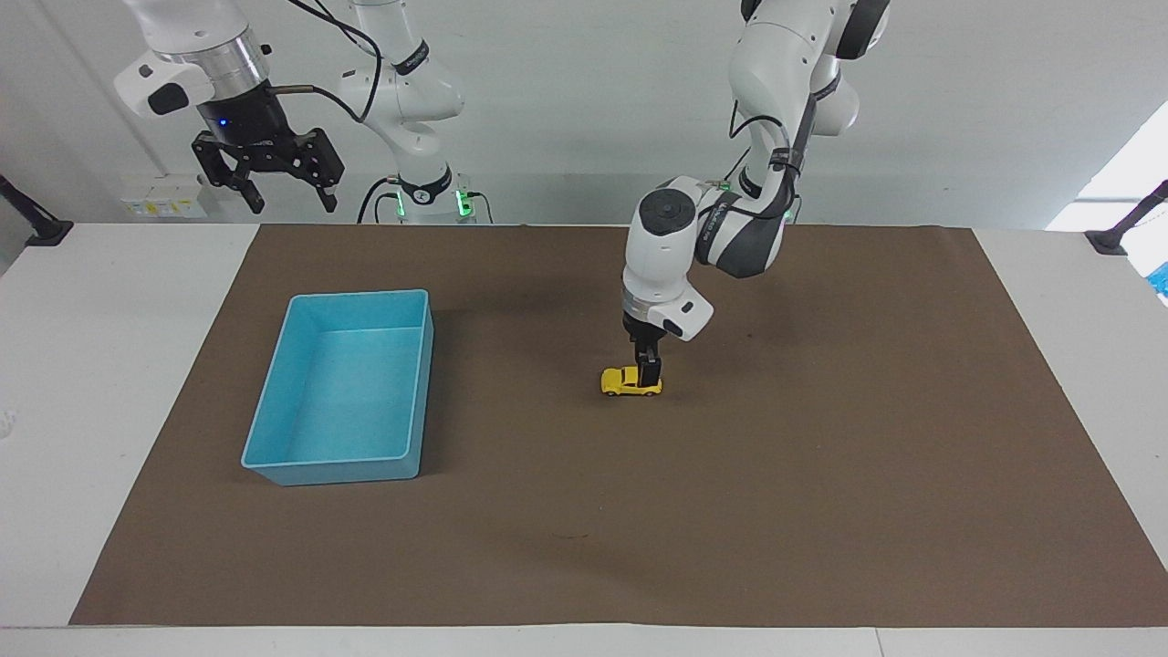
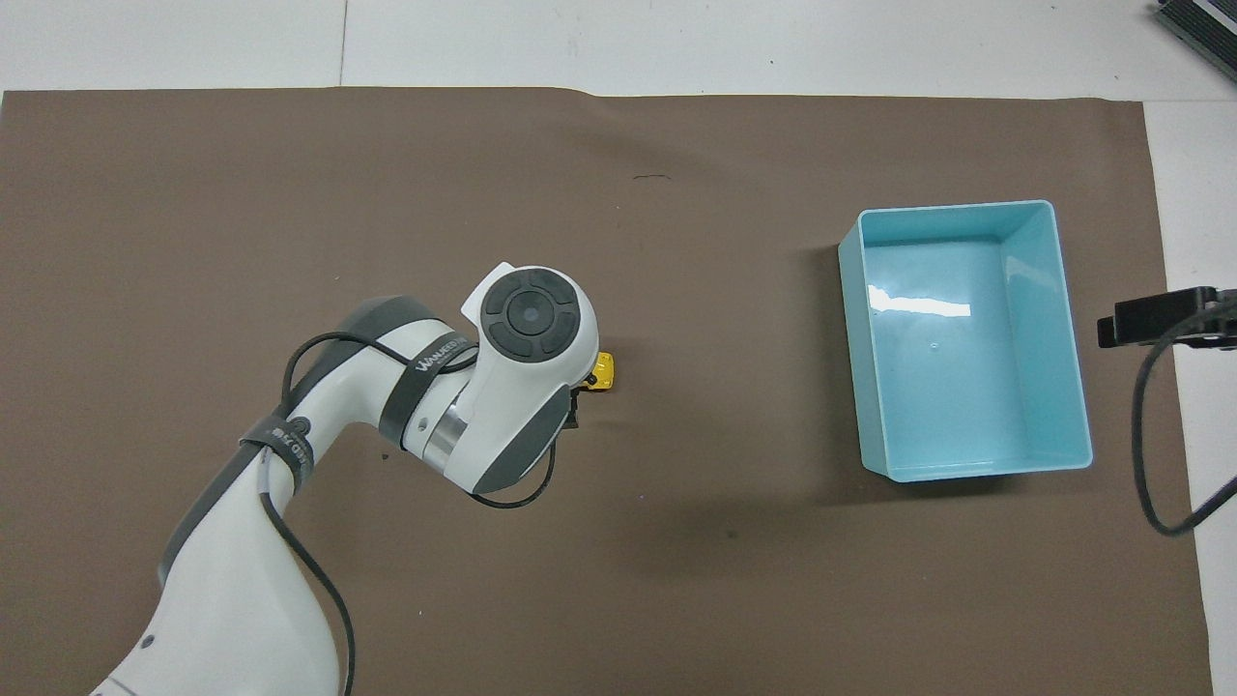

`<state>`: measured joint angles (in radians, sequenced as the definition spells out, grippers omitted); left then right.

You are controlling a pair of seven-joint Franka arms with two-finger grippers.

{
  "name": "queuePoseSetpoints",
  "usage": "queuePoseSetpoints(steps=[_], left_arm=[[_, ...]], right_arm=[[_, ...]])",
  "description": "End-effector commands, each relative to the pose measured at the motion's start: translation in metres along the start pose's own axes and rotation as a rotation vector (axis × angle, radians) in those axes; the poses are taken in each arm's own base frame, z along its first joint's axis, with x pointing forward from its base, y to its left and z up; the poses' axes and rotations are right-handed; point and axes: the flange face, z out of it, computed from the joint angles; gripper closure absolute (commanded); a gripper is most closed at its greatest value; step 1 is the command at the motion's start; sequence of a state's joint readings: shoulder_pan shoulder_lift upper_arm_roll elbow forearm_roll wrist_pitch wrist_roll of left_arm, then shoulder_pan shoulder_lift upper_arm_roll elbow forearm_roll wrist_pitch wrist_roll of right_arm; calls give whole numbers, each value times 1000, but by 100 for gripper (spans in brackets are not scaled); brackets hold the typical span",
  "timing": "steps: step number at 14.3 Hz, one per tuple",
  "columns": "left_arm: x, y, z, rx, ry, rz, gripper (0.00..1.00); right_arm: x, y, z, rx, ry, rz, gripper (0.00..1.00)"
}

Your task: Wind up and store yellow beetle car

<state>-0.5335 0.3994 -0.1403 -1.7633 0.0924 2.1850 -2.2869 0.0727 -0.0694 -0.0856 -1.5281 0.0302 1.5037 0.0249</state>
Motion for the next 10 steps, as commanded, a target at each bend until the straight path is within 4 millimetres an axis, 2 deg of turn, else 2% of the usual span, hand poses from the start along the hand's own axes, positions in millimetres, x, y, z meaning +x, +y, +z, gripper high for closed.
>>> queuePoseSetpoints(steps=[1, 4, 8, 10], left_arm=[[-12, 7, 12, -28, 23, -5, 0], [-10, 7, 16, -29, 22, -5, 0], [-8, 8, 19, -33, 17, 2, 24], [-6, 8, 22, -33, 16, 0, 25]], right_arm=[[-2, 2, -2, 14, 2, 19, 0], [-2, 2, -2, 14, 1, 19, 0], [-2, 3, -2, 14, 1, 21, 0], [-2, 2, -2, 14, 1, 19, 0]])
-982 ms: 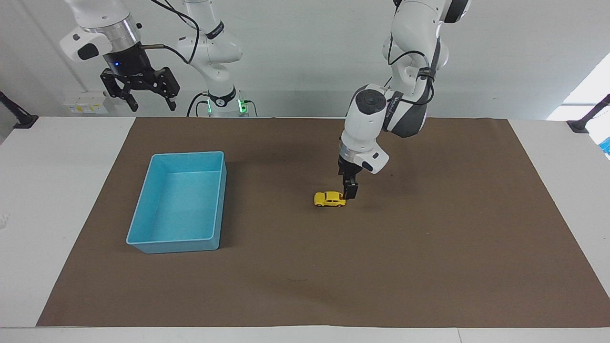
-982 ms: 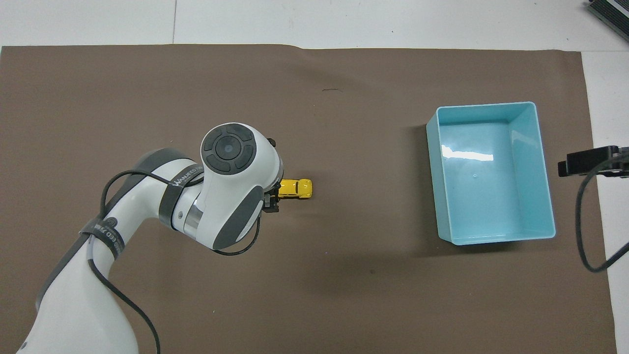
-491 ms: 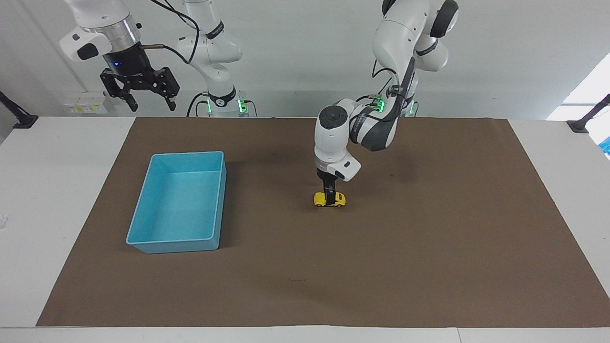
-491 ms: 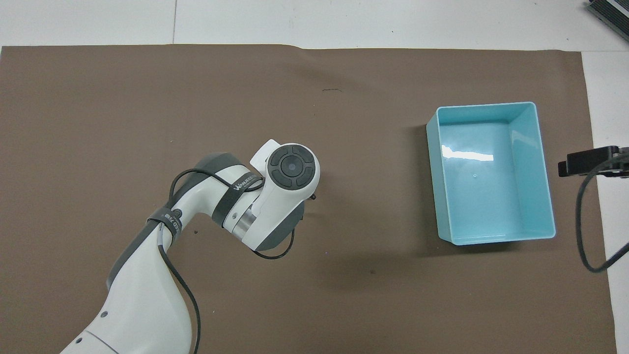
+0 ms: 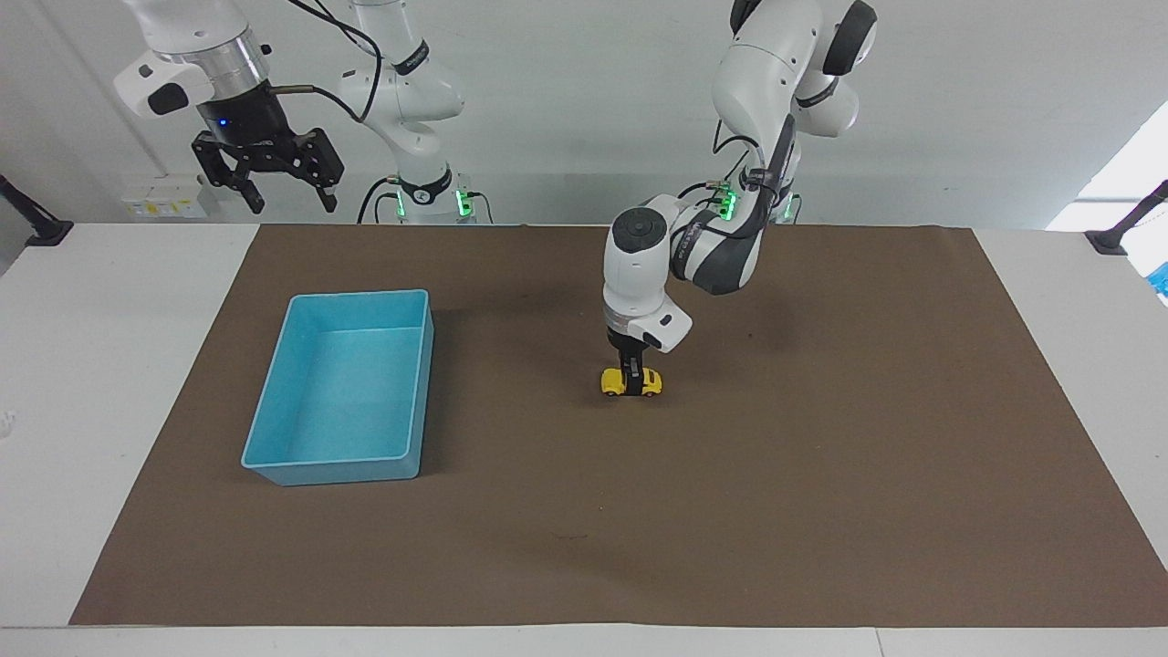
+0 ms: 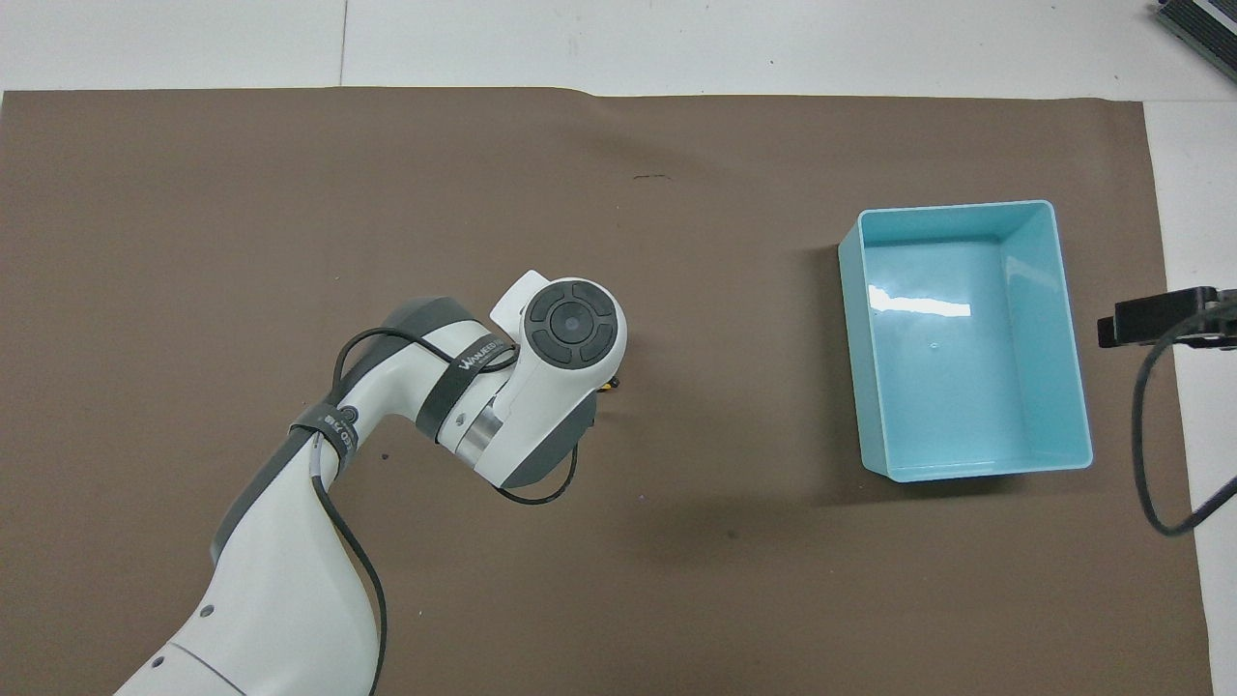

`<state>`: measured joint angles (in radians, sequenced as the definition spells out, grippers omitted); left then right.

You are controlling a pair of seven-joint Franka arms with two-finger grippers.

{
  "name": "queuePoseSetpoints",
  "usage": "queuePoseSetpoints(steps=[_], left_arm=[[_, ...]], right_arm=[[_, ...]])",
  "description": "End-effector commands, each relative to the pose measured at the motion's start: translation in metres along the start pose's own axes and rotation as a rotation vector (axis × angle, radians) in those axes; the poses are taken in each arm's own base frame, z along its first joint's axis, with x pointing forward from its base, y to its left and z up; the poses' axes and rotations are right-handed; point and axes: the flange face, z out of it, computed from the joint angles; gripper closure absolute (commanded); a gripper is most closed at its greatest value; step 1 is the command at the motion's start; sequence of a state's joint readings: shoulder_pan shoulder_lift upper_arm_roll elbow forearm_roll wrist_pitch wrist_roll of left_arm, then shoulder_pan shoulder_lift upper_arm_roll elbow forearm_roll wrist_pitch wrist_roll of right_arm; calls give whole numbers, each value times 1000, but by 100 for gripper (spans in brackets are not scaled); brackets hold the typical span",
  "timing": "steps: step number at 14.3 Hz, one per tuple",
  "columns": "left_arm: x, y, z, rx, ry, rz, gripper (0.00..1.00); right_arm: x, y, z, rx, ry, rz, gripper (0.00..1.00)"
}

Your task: Wind up and store yellow beetle car

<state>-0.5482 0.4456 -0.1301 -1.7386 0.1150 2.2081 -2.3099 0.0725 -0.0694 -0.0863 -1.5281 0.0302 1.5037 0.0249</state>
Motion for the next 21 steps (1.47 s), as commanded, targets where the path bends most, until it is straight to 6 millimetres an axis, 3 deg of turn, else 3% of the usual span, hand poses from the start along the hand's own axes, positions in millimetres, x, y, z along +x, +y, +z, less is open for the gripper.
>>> queuePoseSetpoints(steps=[1, 3, 7, 10, 16, 21], left_arm=[[3, 1, 8, -19, 6, 8, 25], [4, 1, 9, -16, 7, 12, 31], [6, 3, 9, -17, 7, 10, 76], [11, 2, 14, -7, 13, 20, 78], [50, 7, 33, 35, 44, 64, 76], [114, 36, 46, 62, 56, 59, 73]], right_arm=[[-2, 2, -2, 14, 1, 18, 0], [-2, 2, -2, 14, 1, 18, 0], [-2, 4, -2, 13, 1, 22, 0], [-2, 4, -2, 13, 1, 22, 0], [-2, 4, -2, 13, 1, 22, 0], [-2, 4, -2, 11, 1, 22, 0]])
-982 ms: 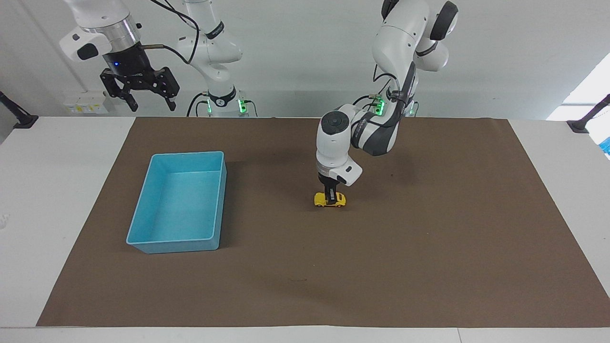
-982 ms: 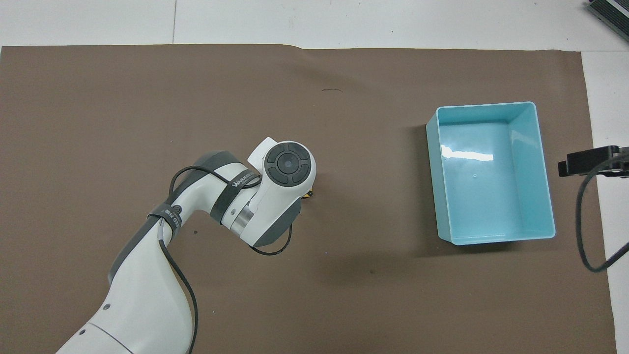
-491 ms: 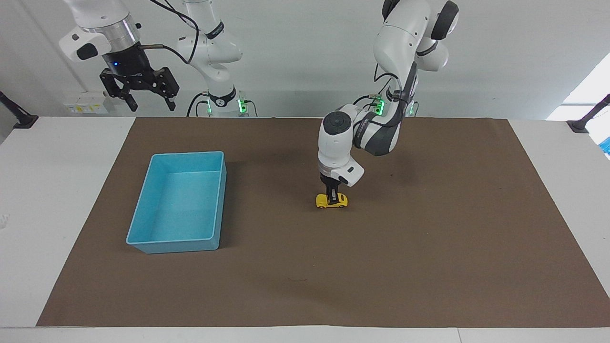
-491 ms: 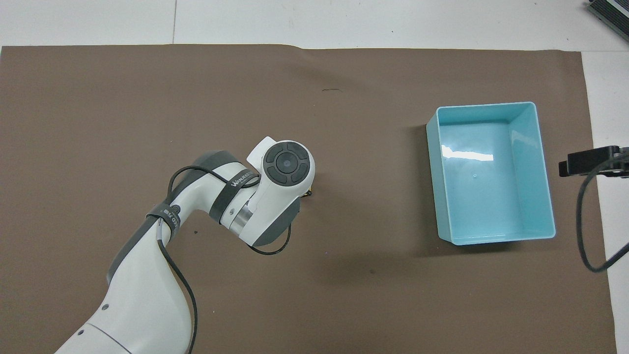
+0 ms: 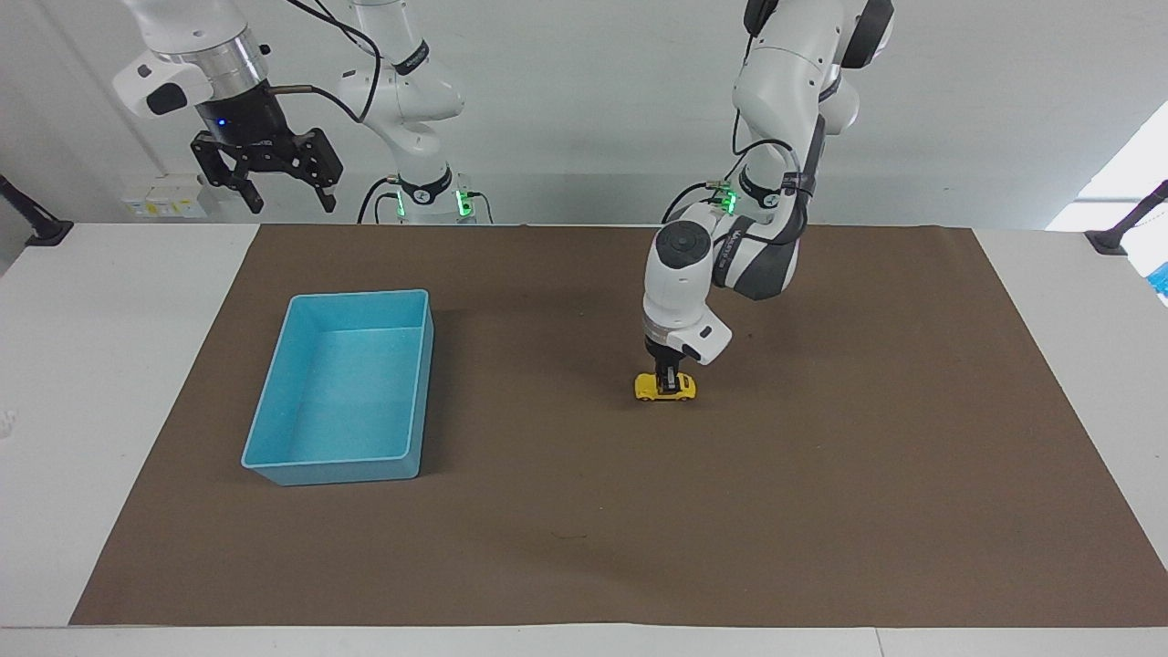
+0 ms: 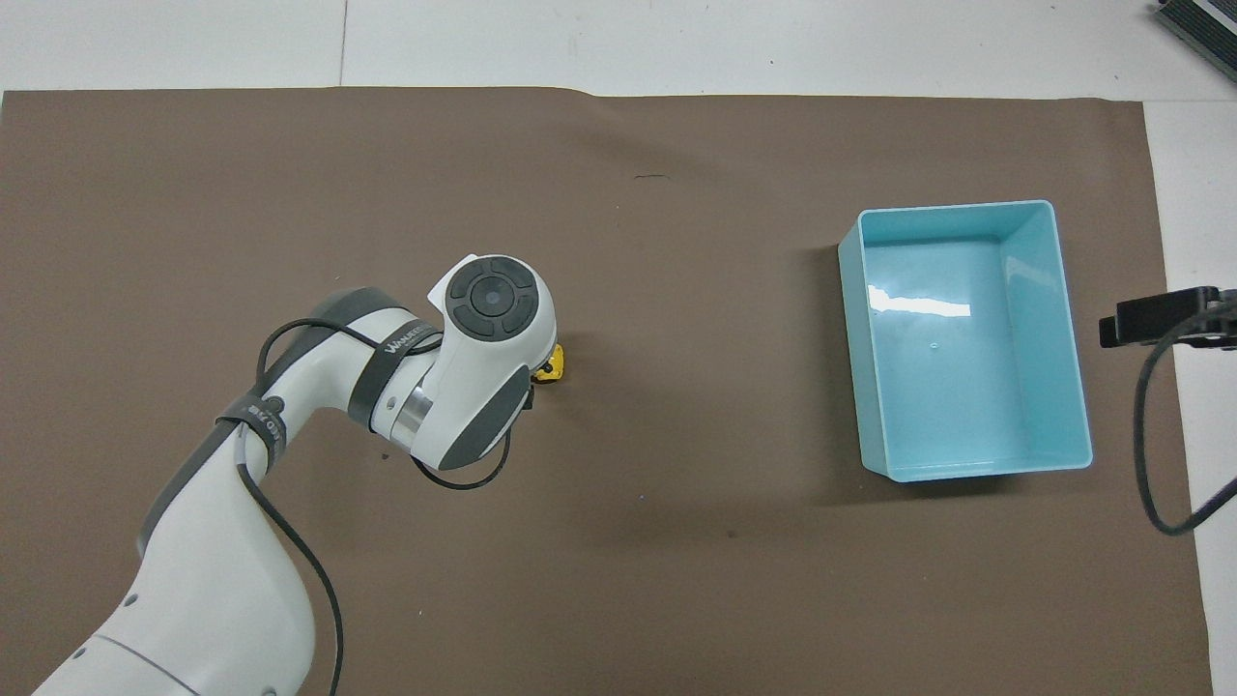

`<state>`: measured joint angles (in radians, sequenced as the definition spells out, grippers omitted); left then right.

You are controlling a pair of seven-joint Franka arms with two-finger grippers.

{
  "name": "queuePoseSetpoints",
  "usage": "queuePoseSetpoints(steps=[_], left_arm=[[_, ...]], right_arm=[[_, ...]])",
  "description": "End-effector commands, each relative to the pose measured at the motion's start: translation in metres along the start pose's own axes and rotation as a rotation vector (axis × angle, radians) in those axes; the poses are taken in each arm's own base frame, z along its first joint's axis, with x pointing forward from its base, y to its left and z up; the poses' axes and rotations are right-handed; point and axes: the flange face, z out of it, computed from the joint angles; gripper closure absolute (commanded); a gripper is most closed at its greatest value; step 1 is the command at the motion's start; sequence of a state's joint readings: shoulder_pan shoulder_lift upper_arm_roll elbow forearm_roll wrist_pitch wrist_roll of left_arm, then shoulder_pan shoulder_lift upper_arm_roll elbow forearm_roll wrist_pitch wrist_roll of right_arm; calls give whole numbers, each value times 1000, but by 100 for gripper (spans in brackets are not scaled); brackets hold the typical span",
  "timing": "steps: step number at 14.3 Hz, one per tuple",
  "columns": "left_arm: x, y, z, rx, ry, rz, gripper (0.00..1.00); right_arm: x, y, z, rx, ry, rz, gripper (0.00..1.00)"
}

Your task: Wind up and store yellow beetle car

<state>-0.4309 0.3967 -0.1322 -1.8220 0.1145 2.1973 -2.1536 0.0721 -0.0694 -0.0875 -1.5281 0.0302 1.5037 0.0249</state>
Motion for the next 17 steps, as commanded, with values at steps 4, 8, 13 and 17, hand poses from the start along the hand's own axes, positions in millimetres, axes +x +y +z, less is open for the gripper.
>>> queuePoseSetpoints(steps=[4, 8, 13, 17], left_arm=[[75, 26, 42, 35, 24, 16, 67], [72, 29, 37, 25, 20, 9, 55], [53, 14, -41, 14, 16, 23, 0], [46, 15, -85, 29, 2, 10, 0]], right_arm=[[-2, 3, -2, 10, 1, 20, 0], [-2, 3, -3, 10, 3, 20, 0], [-2, 3, -2, 8, 0, 22, 0], [-2, 1, -3, 11, 2, 15, 0]])
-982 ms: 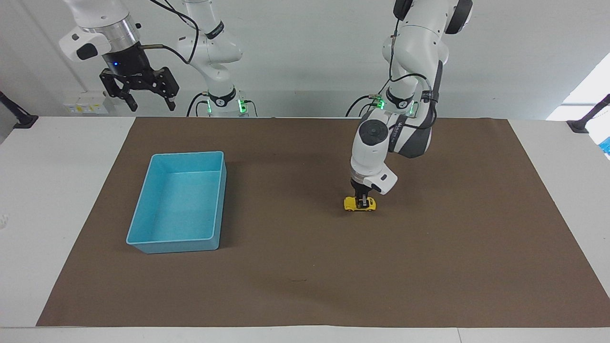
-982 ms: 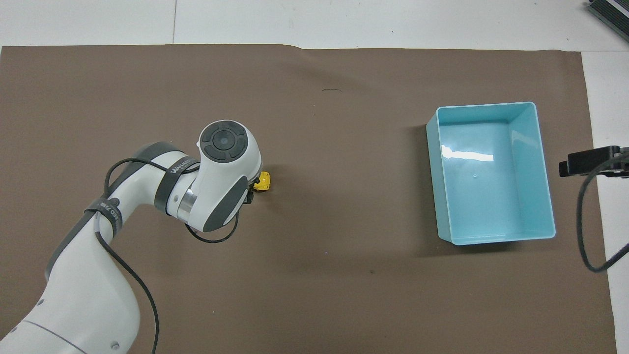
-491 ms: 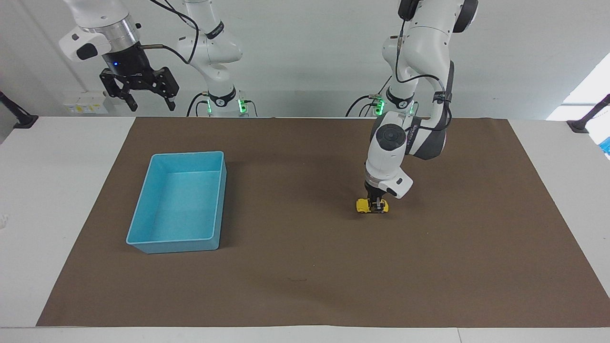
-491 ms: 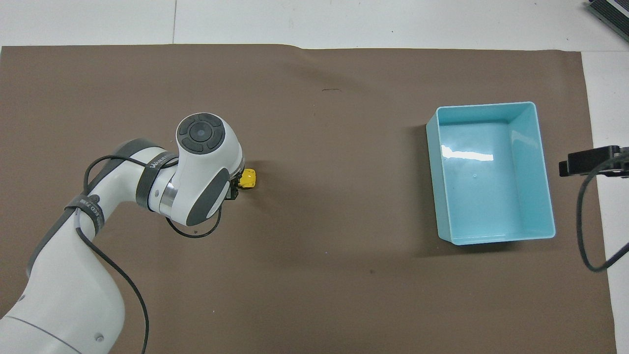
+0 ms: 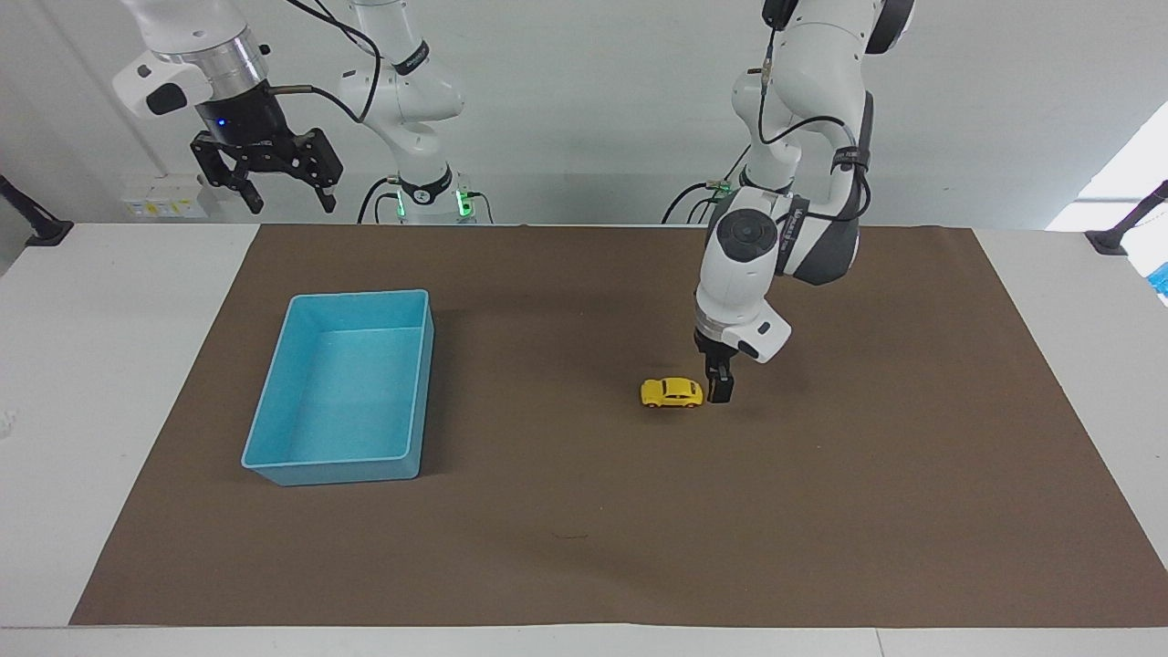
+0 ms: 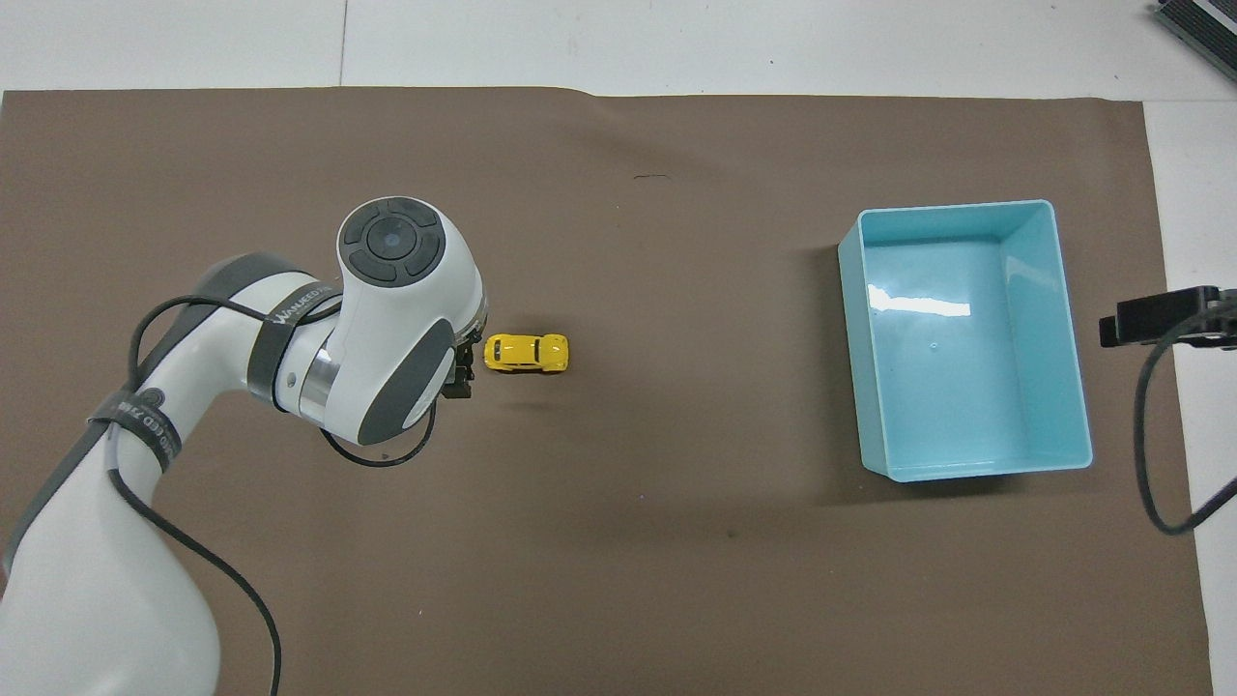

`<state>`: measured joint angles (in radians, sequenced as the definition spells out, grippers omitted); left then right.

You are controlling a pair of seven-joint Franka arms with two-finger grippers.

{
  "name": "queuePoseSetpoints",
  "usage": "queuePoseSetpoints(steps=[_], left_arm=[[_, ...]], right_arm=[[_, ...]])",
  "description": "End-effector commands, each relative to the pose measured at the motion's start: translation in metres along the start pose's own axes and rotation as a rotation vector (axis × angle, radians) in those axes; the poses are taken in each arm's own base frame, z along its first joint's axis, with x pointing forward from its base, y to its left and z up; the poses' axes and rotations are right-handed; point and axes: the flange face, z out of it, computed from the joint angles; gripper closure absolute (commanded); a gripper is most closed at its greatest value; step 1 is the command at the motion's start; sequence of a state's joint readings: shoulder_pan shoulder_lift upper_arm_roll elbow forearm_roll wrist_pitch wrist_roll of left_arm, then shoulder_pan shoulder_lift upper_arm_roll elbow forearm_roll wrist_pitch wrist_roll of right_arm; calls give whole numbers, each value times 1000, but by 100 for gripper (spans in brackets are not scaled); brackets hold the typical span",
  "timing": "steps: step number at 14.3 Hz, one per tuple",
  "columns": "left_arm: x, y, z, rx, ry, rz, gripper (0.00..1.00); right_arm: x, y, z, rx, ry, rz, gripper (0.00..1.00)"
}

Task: Wind up and store yellow beetle car
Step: 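Release the car from the left gripper so it rolls toward the box, then raise the left gripper away while the right gripper reaches the box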

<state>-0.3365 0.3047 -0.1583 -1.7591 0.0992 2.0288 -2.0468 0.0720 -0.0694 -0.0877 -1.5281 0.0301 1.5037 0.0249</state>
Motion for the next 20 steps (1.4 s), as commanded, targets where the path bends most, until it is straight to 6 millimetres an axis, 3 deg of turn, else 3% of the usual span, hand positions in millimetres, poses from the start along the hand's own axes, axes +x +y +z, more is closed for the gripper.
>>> queuePoseSetpoints(steps=[1, 11, 17, 20], left_arm=[[-1, -2, -14, 8, -8, -9, 0], [0, 8, -22, -21, -17, 5, 0], [17, 22, -65, -84, -45, 79, 0], [32, 19, -95, -128, -49, 185, 0]], right_arm=[[-2, -2, -2, 19, 2, 12, 0], [-3, -2, -2, 19, -5, 11, 0], [-8, 0, -3, 19, -28, 16, 0], [-8, 0, -2, 17, -30, 14, 0]])
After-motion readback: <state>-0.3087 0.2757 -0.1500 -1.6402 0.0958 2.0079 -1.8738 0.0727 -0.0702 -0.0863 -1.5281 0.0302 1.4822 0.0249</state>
